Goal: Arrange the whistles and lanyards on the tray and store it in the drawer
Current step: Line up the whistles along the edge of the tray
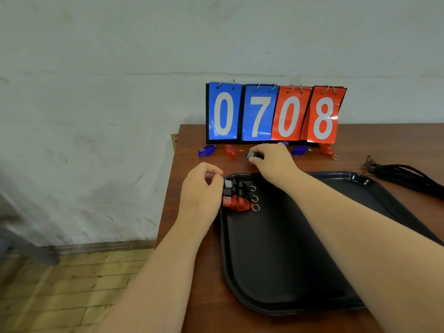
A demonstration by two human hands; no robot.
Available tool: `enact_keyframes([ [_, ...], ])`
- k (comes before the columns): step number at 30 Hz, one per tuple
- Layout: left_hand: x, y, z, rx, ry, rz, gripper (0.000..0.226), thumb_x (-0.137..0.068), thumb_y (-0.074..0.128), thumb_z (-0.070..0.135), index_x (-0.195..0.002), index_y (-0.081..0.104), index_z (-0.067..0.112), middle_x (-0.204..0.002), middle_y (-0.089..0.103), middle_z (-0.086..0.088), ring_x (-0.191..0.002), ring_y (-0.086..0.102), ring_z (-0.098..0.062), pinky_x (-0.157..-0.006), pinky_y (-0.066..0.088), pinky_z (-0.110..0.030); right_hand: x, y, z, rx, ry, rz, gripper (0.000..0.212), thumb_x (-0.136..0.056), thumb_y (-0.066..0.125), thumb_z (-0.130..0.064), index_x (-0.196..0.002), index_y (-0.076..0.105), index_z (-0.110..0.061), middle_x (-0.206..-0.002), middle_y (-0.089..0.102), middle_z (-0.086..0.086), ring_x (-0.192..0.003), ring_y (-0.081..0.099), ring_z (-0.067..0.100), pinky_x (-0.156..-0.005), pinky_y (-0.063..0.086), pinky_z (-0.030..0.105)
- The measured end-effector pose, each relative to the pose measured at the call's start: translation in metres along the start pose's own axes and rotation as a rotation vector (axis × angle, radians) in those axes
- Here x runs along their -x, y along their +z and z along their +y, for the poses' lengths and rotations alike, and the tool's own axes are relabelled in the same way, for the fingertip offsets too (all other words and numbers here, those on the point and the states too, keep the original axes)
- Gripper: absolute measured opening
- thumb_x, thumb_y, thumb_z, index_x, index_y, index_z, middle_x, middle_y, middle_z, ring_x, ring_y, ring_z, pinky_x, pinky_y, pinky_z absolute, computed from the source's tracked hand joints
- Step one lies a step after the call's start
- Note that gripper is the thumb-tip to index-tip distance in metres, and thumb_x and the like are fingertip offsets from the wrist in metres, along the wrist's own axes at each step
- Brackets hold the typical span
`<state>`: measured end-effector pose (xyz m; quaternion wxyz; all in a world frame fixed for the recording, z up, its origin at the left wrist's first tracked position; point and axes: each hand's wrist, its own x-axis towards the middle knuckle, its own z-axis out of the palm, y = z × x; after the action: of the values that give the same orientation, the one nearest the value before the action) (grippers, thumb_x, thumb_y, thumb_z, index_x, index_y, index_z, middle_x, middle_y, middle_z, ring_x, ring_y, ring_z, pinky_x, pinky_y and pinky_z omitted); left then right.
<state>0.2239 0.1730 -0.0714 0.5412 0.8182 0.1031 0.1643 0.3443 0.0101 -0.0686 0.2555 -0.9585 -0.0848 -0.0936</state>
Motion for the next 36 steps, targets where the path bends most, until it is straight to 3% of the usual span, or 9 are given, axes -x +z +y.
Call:
enact_keyframes([
  [2, 0.001, 0.0, 0.001, 0.0, -0.004, 0.004, 0.014, -0.096, 0.054, 0.014, -0.098, 0.063, 0.025, -0.094, 0.06, 0.013, -0.085, 0.058, -0.002, -0.059, 0.039, -0.01, 0.008, -0.004, -0.002, -0.091, -0.004, 0.043, 0.014, -0.096, 0.058, -0.035, -0.106, 0.068, -0.033, -0.106, 0.065, -0.002, -0.109, 0.054, 0.023, -0.094, 0.05, 0.043],
  [7, 0.006, -0.003, 0.005, 0.016, -0.002, 0.024, 0.014, -0.095, 0.054, 0.013, -0.098, 0.064, 0.022, -0.092, 0.061, 0.011, -0.083, 0.058, -0.003, -0.06, 0.038, -0.011, 0.05, -0.032, -0.027, -0.467, 0.027, -0.055, 0.027, -0.103, 0.048, -0.025, -0.123, 0.063, -0.016, -0.1, 0.069, -0.006, -0.096, 0.065, 0.01, -0.08, 0.05, 0.019],
  [12, 0.015, -0.007, 0.009, -0.02, -0.003, -0.021, 0.014, -0.096, 0.054, 0.014, -0.104, 0.062, 0.022, -0.097, 0.061, 0.007, -0.084, 0.057, -0.005, -0.062, 0.039, -0.013, 0.104, -0.055, -0.038, -0.749, 0.129, -0.106, 0.018, -0.101, 0.052, -0.022, -0.115, 0.063, -0.018, -0.096, 0.074, -0.003, -0.089, 0.071, 0.009, -0.072, 0.055, 0.018],
  [17, 0.035, -0.017, 0.01, -0.093, -0.037, -0.094, 0.024, -0.097, 0.05, 0.01, -0.117, 0.055, 0.022, -0.109, 0.057, 0.003, -0.087, 0.054, -0.003, -0.063, 0.036, -0.014, 0.143, -0.051, -0.033, -0.83, 0.188, -0.15, 0.024, -0.096, 0.062, -0.013, -0.119, 0.067, -0.015, -0.1, 0.074, -0.001, -0.092, 0.072, 0.009, -0.085, 0.057, 0.026],
  [20, 0.053, -0.023, 0.003, -0.146, -0.008, -0.071, 0.026, -0.096, 0.052, 0.008, -0.117, 0.053, 0.022, -0.106, 0.058, 0.005, -0.088, 0.055, -0.004, -0.064, 0.038, -0.013, 0.161, -0.043, -0.031, -0.898, 0.176, -0.1, 0.024, -0.093, 0.067, -0.013, -0.117, 0.068, -0.014, -0.097, 0.075, 0.002, -0.087, 0.074, 0.015, -0.076, 0.059, 0.028],
  [22, 0.063, -0.025, -0.002, -0.163, 0.018, -0.057, 0.024, -0.096, 0.053, 0.009, -0.116, 0.053, 0.023, -0.102, 0.057, 0.008, -0.087, 0.055, -0.003, -0.065, 0.038, -0.012, 0.168, -0.039, -0.029, -0.861, 0.146, -0.064, 0.025, -0.09, 0.071, -0.016, -0.115, 0.069, -0.017, -0.099, 0.074, 0.0, -0.084, 0.073, 0.016, -0.07, 0.057, 0.026],
  [25, 0.067, -0.025, -0.002, -0.155, 0.029, -0.036, 0.019, -0.098, 0.052, 0.014, -0.114, 0.054, 0.024, -0.1, 0.058, 0.009, -0.086, 0.055, -0.001, -0.064, 0.038, -0.011, 0.171, -0.037, -0.028, -0.796, 0.107, -0.041, 0.029, -0.084, 0.077, -0.018, -0.112, 0.07, -0.02, -0.1, 0.073, -0.004, -0.085, 0.072, 0.011, -0.074, 0.057, 0.025],
  [29, 0.064, -0.025, 0.002, -0.121, 0.019, -0.017, 0.014, -0.096, 0.053, 0.014, -0.106, 0.058, 0.023, -0.097, 0.059, 0.009, -0.086, 0.056, -0.003, -0.066, 0.041, -0.014, 0.171, -0.034, -0.03, -0.602, 0.067, -0.034, 0.027, -0.079, 0.081, -0.025, -0.105, 0.072, -0.026, -0.099, 0.068, -0.012, -0.092, 0.065, 0.002, -0.076, 0.047, 0.01],
  [36, 0.066, -0.027, 0.003, -0.098, 0.031, -0.024, 0.012, -0.094, 0.055, 0.014, -0.1, 0.061, 0.023, -0.092, 0.06, 0.008, -0.083, 0.056, -0.005, -0.064, 0.041, -0.016, 0.167, -0.022, -0.044, -0.347, -0.013, -0.085, 0.026, -0.079, 0.08, -0.035, -0.102, 0.071, -0.032, -0.095, 0.064, -0.013, -0.085, 0.059, 0.002, -0.066, 0.04, 0.011],
])
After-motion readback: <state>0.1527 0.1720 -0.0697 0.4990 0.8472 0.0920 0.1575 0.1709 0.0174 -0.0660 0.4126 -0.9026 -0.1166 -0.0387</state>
